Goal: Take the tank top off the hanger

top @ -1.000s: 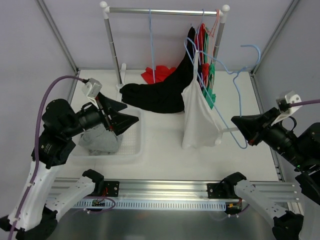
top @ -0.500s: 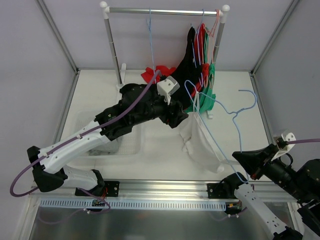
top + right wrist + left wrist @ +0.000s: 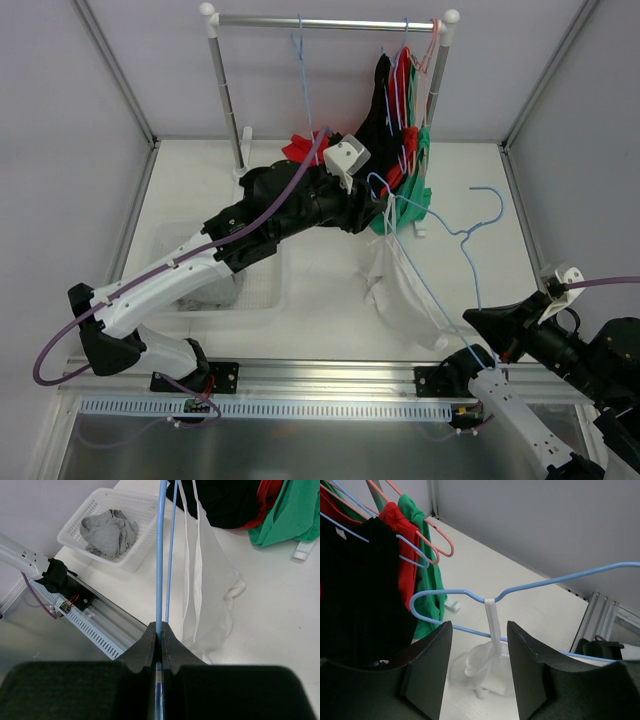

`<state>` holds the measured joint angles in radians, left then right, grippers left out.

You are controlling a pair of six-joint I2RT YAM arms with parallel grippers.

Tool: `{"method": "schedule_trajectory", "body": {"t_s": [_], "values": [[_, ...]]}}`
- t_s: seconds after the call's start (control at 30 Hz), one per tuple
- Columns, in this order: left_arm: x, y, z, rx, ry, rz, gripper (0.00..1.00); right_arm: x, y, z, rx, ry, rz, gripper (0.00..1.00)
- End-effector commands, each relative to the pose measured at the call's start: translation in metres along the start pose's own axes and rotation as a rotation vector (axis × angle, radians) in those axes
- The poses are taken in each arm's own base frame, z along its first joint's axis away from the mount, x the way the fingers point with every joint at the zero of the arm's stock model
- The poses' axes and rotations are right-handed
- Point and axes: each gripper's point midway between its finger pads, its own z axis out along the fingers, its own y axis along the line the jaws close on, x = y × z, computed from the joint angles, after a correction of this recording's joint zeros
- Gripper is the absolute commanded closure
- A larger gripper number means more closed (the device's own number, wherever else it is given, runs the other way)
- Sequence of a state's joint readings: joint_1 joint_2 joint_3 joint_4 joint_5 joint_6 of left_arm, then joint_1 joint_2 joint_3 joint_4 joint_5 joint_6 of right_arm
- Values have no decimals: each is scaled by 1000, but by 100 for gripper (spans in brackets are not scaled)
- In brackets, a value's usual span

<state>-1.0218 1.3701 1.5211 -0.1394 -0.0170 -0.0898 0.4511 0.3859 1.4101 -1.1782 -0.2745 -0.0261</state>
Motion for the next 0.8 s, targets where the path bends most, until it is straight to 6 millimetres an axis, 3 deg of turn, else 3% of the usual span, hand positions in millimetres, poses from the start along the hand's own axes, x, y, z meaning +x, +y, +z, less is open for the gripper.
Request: {"method": "schedule_trajectory", "body": {"t_s": [0.0, 0.33, 0.53, 0.77], "values": [[-25, -7, 5, 28, -76, 22, 52, -10, 6, 1, -29, -28, -8, 100], [1, -15, 19, 76, -18, 11, 59, -13, 5, 1, -25, -35, -24, 100], [6, -17, 25, 90, -9, 6, 62, -13, 7, 5, -38, -32, -21, 100], [8, -15, 29, 77, -9, 3, 74, -14, 9, 4, -50, -39, -22, 100]]}}
